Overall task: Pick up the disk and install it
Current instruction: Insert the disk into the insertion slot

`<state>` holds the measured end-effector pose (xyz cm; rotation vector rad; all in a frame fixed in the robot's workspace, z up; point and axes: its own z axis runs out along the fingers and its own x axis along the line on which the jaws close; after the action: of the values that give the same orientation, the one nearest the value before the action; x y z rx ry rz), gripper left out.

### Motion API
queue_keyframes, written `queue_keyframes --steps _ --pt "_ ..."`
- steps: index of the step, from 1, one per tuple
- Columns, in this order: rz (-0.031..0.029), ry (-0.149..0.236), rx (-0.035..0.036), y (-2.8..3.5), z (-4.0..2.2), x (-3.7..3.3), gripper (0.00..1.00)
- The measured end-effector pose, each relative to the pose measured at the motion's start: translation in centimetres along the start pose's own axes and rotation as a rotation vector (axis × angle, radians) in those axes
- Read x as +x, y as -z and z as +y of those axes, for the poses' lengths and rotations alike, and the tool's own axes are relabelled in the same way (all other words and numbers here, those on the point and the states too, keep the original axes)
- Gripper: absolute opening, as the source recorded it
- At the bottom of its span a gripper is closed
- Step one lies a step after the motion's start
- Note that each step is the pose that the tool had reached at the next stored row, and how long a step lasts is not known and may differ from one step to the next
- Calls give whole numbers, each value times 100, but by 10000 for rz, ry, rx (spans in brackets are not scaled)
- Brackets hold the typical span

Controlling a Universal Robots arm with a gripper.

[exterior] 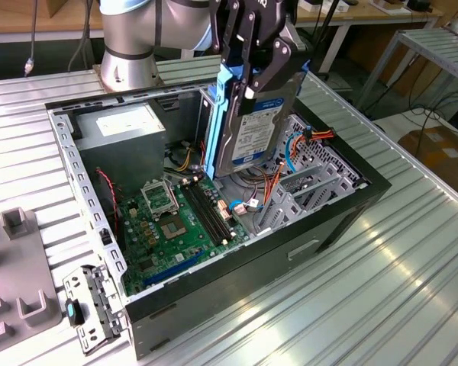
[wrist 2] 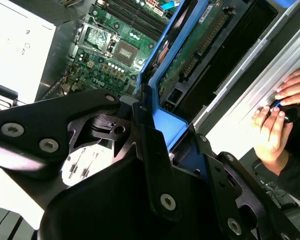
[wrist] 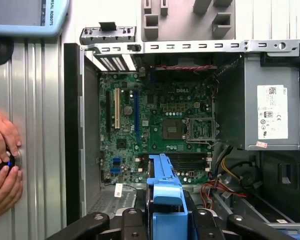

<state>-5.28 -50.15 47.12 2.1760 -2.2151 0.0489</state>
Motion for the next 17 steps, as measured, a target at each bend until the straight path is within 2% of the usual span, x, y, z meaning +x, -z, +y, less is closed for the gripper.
queue_keyframes --steps 5,11,12,17 --pt "2 0 1 -6 -3 92 37" --pt "25 0 1 -9 -22 164 37" --pt "26 -1 2 -10 -35 164 37" --pt "36 0 2 -14 -222 161 37"
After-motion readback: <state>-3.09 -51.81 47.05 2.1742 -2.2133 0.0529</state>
